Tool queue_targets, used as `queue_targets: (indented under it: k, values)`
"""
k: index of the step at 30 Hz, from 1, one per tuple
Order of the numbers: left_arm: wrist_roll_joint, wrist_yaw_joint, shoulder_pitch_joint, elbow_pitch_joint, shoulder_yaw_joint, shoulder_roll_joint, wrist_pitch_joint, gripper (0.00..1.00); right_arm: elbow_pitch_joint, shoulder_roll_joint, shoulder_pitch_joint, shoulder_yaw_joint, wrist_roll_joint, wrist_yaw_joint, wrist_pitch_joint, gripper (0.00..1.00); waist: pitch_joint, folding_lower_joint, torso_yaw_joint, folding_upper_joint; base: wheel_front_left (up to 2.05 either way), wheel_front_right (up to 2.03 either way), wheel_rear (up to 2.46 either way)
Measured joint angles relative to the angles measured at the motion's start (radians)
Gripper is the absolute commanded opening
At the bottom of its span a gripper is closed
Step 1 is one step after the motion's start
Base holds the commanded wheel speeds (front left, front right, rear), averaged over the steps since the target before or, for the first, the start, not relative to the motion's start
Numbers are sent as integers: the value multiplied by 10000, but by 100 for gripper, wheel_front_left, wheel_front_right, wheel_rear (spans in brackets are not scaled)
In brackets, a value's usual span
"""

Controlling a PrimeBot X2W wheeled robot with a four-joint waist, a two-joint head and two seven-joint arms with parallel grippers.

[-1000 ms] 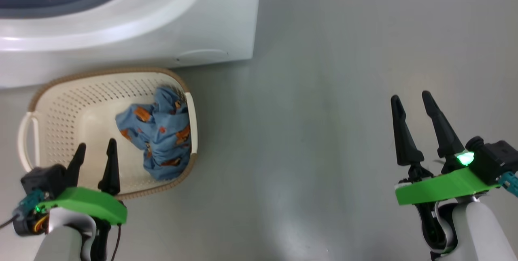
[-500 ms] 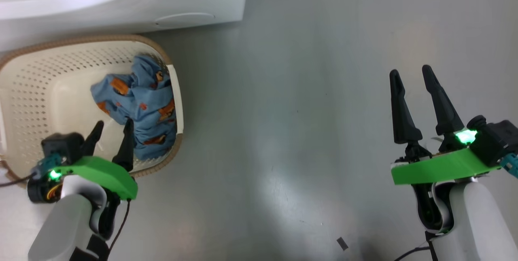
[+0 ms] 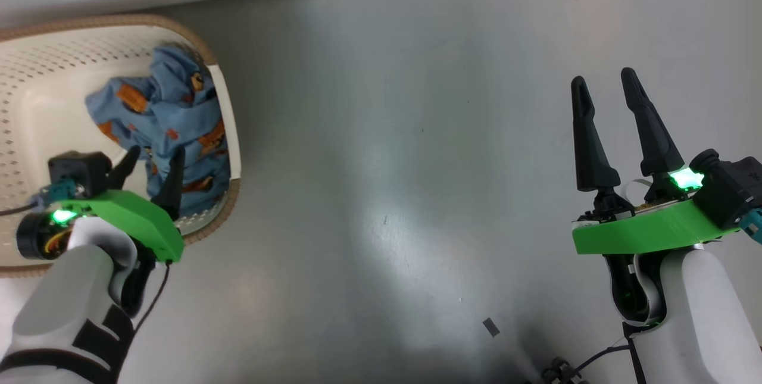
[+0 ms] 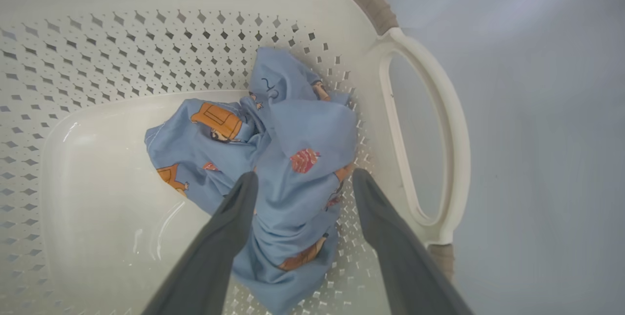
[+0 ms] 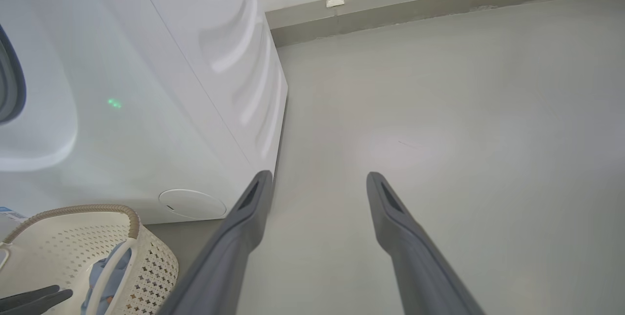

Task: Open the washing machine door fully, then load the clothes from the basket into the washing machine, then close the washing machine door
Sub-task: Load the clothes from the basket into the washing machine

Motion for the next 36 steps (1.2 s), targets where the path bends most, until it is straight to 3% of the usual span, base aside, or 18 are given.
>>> queue_targets:
  k: [10, 32, 33, 34, 36]
  values:
    - [-1158, 0, -929, 623, -1342, 495, 0, 100, -144, 27, -196, 211, -71, 0, 0, 100, 702, 0, -209, 0, 0, 0, 0]
    - [-3279, -8, -2036, 930, -3262, 1024, 0, 100, -546, 35, -223, 276, -163, 0, 0, 100, 1501, 0, -550, 0, 0, 0, 0]
    - [-3444, -8, -2044, 928, -3363, 1034, 0, 90, -560, 35, -222, 276, -163, 0, 0, 100, 1508, 0, -558, 0, 0, 0, 0]
    - [-3603, -8, -2076, 926, -3476, 1043, 0, 49, -568, 35, -221, 276, -165, 0, 0, 100, 1513, 0, -562, 0, 0, 0, 0]
    - [-3799, -8, -2186, 899, -3676, 1066, 2, 15, -579, 33, -220, 272, -167, 0, 0, 100, 1517, -1, -564, 0, 0, 0, 0]
